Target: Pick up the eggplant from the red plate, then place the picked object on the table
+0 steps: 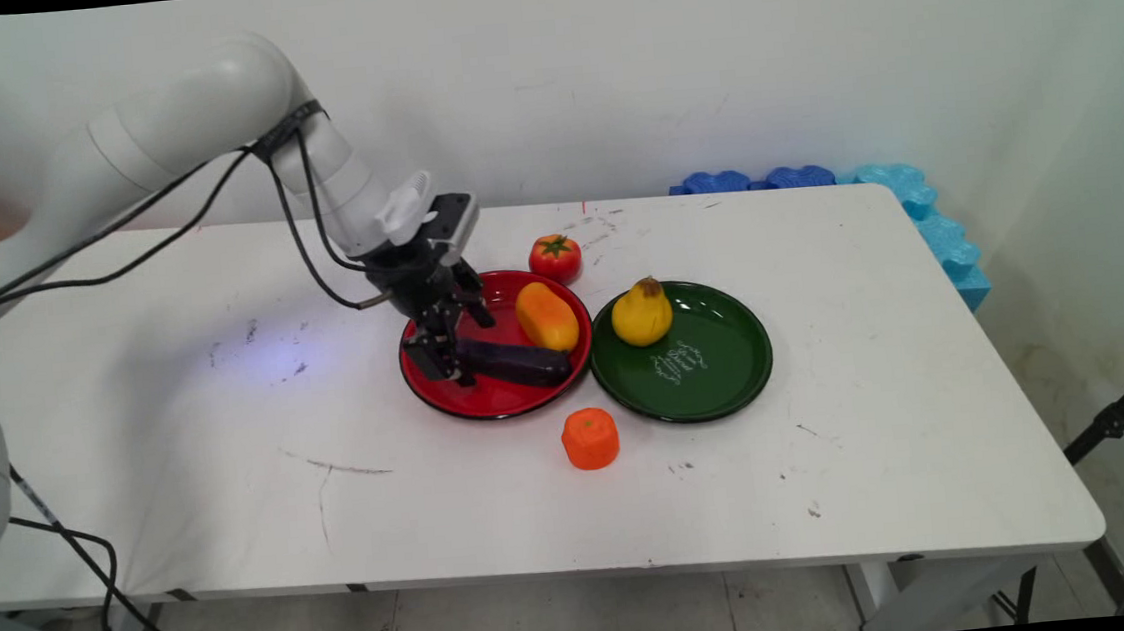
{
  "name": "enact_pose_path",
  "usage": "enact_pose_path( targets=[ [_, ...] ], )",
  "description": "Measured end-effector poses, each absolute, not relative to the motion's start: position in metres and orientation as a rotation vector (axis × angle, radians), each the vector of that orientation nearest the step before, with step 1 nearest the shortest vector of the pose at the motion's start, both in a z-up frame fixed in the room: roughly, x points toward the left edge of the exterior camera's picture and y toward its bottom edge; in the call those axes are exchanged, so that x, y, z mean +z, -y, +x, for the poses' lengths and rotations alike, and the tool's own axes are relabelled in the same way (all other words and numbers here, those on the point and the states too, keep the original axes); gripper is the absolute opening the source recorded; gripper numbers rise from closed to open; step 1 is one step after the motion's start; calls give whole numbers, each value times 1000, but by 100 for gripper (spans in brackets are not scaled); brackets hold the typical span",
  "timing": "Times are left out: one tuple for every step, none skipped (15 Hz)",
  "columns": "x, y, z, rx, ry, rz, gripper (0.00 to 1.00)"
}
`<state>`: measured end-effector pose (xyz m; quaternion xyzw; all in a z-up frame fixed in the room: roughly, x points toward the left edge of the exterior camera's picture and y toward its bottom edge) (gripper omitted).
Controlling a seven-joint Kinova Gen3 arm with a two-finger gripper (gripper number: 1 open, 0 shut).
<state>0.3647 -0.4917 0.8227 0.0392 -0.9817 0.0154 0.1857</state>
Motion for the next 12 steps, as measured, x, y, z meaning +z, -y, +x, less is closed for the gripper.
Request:
enact_pose_path(
  targets=[
    [821, 493, 363, 45, 2765, 111, 100],
    [818, 494, 361, 46, 2764, 111, 100],
    [815, 496, 358, 46, 2762, 110, 100],
    [812, 498, 356, 47, 2761, 113, 100],
    [810, 499, 354, 48, 2759, 114, 0],
    [809, 499, 353, 48, 2758, 113, 0],
    [807, 500, 351, 49, 2757, 113, 0],
    [806, 500, 350, 50, 2756, 112, 0],
    [805, 500, 348, 50, 2755, 110, 0],
    [805, 500, 348, 51, 2754, 108, 0],
    [805, 499, 347, 51, 2753, 105, 0],
    [805, 498, 346, 51, 2752, 103, 0]
  ],
)
